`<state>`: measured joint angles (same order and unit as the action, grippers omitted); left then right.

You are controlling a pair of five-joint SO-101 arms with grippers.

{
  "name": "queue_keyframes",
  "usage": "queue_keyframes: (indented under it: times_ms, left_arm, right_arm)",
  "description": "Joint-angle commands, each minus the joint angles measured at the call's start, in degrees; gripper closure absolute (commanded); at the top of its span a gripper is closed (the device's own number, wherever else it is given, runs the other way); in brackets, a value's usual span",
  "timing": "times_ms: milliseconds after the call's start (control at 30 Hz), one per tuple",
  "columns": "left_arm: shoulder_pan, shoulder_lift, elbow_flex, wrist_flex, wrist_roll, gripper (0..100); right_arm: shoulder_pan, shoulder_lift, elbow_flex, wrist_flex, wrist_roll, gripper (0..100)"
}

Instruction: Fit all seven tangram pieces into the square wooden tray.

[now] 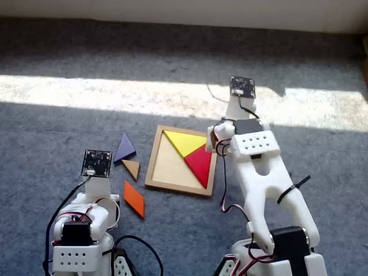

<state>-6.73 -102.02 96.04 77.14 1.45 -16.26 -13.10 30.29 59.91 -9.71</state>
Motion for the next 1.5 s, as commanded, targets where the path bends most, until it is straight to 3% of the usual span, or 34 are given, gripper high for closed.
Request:
queue_keyframes:
  times_ms: [0, 233, 367, 533, 867, 1467]
  left_arm:
    - [-0.7, -2.2, 1.1, 0.2, -0.4, 99]
    - [-0.7, -2.2, 1.1, 0.2, -0.4, 99]
    - [-0.7, -2.2, 1.1, 0.2, -0.4, 99]
    - [-0.7, -2.2, 1.1, 0.2, -0.4, 99]
    - [-0.7, -2.2, 1.1, 0.2, -0.4, 99]
    - [-0.7, -2.2, 1.1, 0.2, -0.4, 99]
  right_arm:
    - [3.9, -2.9, -1.0, 0.7, 8.1, 96.9]
    - [5.3, -2.3, -3.6, 1.1, 8.5, 86.5]
    - [6.0, 3.6, -12.4, 8.3, 13.6, 82.0]
    - [6.0, 17.5, -28.6, 18.8, 14.1, 71.1]
    - [6.3, 38.9, -48.9, 24.0, 14.2, 70.8]
    - [9.6, 50.0, -50.7, 24.1, 17.7, 74.3]
